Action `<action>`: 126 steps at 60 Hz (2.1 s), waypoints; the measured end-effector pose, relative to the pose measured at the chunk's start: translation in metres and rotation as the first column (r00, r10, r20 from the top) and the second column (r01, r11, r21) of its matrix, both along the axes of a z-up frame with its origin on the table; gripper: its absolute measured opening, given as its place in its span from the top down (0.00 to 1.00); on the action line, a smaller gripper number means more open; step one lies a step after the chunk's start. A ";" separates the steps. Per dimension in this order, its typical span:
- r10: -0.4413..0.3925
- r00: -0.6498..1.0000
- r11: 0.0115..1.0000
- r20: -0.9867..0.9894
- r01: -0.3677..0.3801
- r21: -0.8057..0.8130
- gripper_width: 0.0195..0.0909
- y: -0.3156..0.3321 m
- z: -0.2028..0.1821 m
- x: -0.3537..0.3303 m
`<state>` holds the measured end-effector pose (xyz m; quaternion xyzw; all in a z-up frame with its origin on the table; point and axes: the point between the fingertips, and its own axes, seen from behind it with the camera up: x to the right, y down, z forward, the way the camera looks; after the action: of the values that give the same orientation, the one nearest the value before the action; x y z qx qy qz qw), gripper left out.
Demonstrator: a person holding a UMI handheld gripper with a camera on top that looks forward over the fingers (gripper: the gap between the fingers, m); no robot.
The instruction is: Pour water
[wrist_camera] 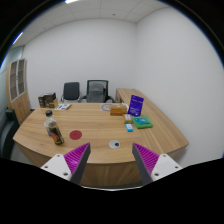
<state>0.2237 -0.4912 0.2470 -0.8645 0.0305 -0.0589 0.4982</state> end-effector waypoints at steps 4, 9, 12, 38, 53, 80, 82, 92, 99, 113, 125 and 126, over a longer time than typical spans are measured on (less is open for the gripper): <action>0.001 1.000 1.000 -0.008 -0.001 -0.014 0.07 0.000 -0.008 -0.004; 0.005 1.000 1.000 -0.010 -0.005 -0.028 0.07 0.000 -0.021 -0.017; 0.013 1.000 0.999 -0.011 -0.014 -0.037 0.08 -0.001 -0.031 -0.031; 0.136 0.986 0.990 -0.094 -0.138 -0.011 0.07 0.070 -0.125 -0.259; 0.052 0.994 0.997 -0.095 -0.047 0.059 0.08 0.188 -0.165 -0.312; 0.030 0.999 0.990 -0.042 -0.024 0.142 0.64 0.260 -0.185 -0.307; 0.027 0.999 0.990 -0.037 -0.021 0.140 0.68 0.260 -0.185 -0.307; 0.014 0.996 0.993 0.087 -0.024 0.116 0.76 0.257 -0.164 -0.299; -0.016 0.971 0.996 0.237 -0.006 0.091 0.76 0.258 -0.132 -0.282; 0.051 0.617 0.999 0.786 -0.029 -0.042 0.76 0.286 -0.064 -0.234; 0.241 0.047 0.970 0.969 -0.040 -0.239 0.76 0.321 -0.047 -0.231; 0.254 -0.008 0.966 0.967 -0.042 -0.254 0.76 0.324 -0.047 -0.233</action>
<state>-0.0090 -0.1672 0.2001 -0.6051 -0.4242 -0.5976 0.3111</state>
